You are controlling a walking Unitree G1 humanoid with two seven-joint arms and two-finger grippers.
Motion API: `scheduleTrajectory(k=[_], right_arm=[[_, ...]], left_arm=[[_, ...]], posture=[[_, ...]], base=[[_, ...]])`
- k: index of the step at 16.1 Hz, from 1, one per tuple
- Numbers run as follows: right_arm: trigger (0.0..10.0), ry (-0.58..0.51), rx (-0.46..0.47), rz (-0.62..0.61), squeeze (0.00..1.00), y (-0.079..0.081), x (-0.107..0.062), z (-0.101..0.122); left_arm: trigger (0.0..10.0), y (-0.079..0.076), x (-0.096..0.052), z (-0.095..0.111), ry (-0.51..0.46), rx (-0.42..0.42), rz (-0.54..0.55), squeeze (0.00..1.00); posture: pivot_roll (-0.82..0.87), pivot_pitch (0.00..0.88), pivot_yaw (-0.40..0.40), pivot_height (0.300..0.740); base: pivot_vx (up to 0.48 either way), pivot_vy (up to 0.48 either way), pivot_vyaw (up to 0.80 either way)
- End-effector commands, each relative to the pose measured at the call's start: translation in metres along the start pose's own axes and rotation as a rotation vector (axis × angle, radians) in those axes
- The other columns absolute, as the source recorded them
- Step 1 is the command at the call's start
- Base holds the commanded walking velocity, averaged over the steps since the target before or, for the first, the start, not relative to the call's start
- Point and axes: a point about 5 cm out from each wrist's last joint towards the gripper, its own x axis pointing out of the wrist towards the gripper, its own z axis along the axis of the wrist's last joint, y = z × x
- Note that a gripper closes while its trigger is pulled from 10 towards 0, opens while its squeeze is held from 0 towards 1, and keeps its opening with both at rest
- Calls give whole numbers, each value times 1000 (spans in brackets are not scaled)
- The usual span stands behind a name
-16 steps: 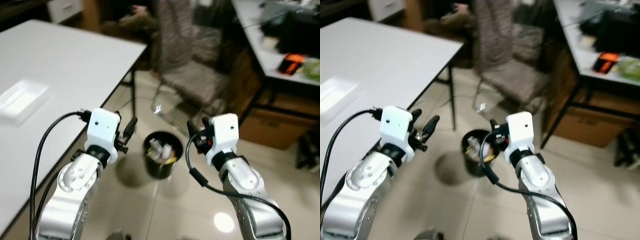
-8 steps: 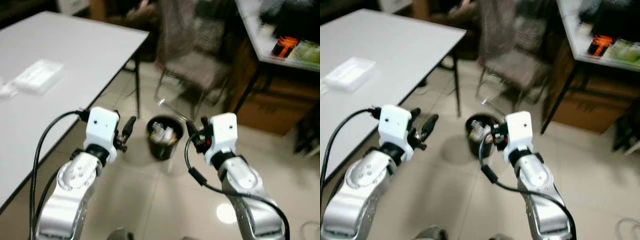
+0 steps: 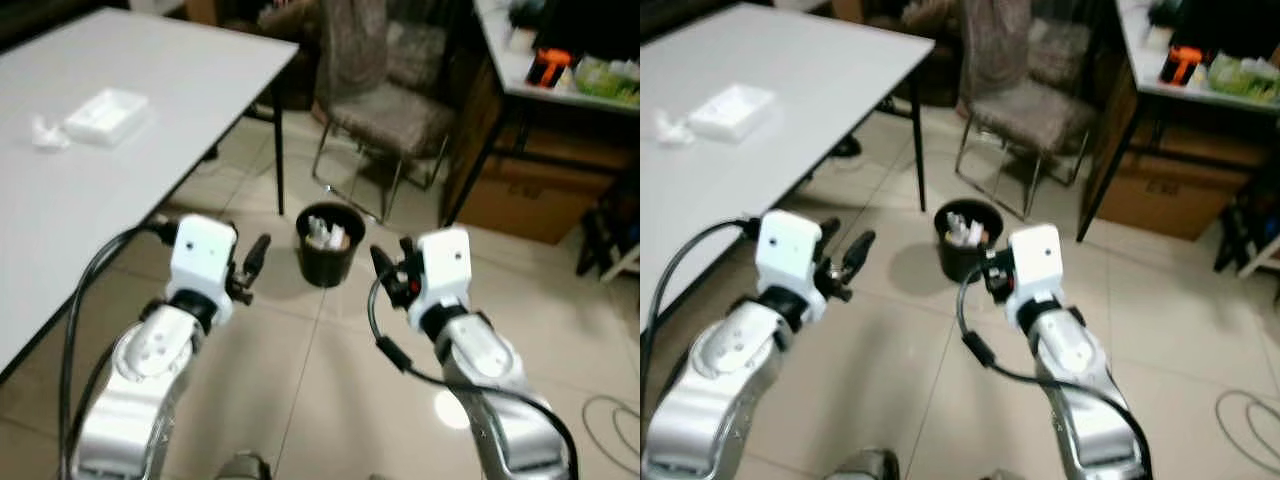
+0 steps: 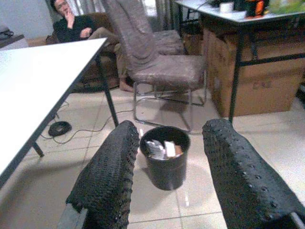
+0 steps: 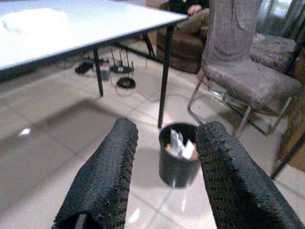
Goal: Picking trash to rubbish bin
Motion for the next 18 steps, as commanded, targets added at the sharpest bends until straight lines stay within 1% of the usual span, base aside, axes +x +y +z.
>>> scheduleTrajectory(k=[1,3,4,6,7,8,11,14,17,18], right_arm=[[10000,2,6,7,0,0,0,0],[10000,16,-13,36,0,5,-1,-3],[10000,18,-51,55,0,7,0,-2],[10000,12,-54,73,0,9,1,-1],[10000,-22,-59,93,0,10,3,5],[10000,-33,-58,97,0,10,3,7],[10000,-80,-69,107,0,11,7,18],[10000,-97,-77,80,0,6,8,21],[10000,-124,-49,20,0,-4,9,24],[10000,-134,-53,9,0,-6,10,26]], left_arm=[[10000,0,0,2,-11,12,-2,0],[10000,-1,-2,2,-18,3,9,0],[10000,0,-2,2,-26,6,20,0],[10000,1,-2,4,-35,8,39,0],[10000,3,-2,8,-54,12,58,0],[10000,4,-2,9,-60,14,63,0],[10000,7,-1,15,-81,26,68,0],[10000,9,0,18,-90,31,71,0],[10000,9,3,19,-97,36,64,0],[10000,9,3,19,-95,36,62,0]], posture=[[-14,77,-59,740],[-11,73,-61,740],[-11,72,-62,740],[-8,69,-67,740],[-5,67,-70,740],[-5,67,-70,740],[2,60,-73,740],[1,54,-71,740],[-1,46,-68,740],[-3,43,-65,740]], base=[[0,0,0],[0,0,0],[0,0,0],[0,0,672],[0,0,800],[0,0,800],[281,0,800],[286,0,800],[292,0,0],[300,0,0]])
